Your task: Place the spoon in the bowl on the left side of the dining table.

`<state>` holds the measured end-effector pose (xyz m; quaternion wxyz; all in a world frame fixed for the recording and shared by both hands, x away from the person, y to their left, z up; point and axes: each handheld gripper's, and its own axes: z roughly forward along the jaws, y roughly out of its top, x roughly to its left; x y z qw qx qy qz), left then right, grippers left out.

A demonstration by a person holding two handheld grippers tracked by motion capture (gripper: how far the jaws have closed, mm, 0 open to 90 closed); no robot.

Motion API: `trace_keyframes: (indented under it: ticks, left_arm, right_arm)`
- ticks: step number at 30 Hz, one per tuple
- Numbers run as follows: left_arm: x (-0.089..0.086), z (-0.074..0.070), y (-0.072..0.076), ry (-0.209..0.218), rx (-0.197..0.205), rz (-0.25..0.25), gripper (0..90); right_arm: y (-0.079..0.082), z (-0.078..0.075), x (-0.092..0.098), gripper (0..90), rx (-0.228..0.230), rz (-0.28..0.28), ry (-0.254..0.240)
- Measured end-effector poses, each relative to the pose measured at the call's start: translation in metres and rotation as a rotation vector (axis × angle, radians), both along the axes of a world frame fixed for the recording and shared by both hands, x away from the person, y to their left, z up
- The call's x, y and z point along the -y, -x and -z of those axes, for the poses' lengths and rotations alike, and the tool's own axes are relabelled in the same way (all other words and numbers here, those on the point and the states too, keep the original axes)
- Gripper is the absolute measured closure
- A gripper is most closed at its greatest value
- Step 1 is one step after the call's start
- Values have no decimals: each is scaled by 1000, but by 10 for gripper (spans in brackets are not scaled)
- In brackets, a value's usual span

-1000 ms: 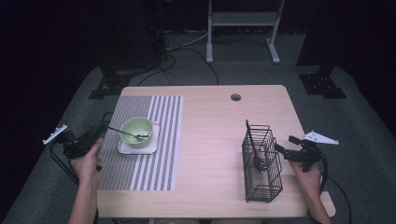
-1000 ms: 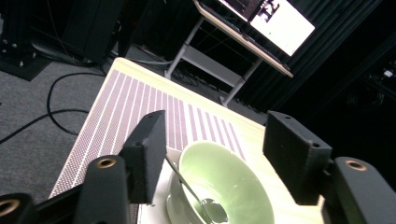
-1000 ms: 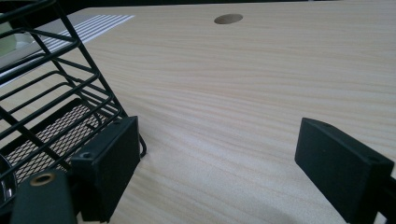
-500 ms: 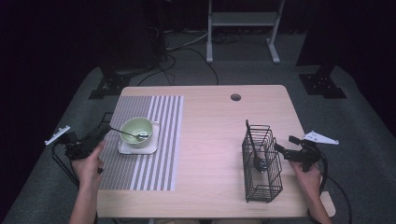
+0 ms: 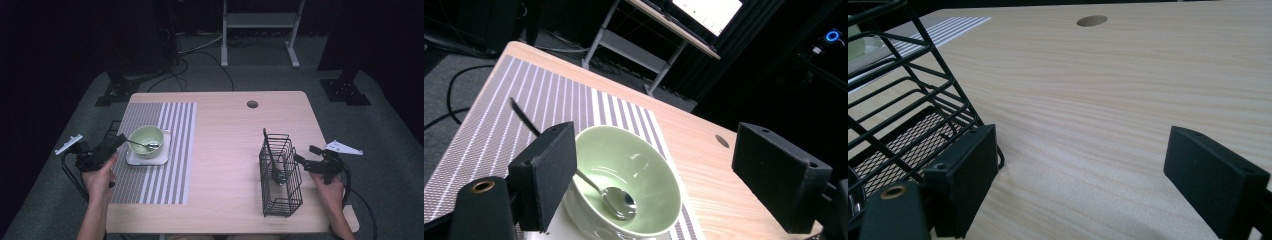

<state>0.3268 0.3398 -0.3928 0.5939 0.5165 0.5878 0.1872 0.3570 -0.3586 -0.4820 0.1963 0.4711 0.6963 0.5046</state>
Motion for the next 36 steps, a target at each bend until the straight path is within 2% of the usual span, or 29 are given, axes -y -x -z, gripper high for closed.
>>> trace_keyframes:
  ticks: [16, 36]
  left_arm:
    - [14, -3, 1, -19, -11, 37, 92]
    - [32, -5, 4, -45, -9, 90, 91]
  right_arm:
    - [0, 0, 0, 130, 1, 0, -1]
    - [0, 0, 0, 130, 3, -1, -3]
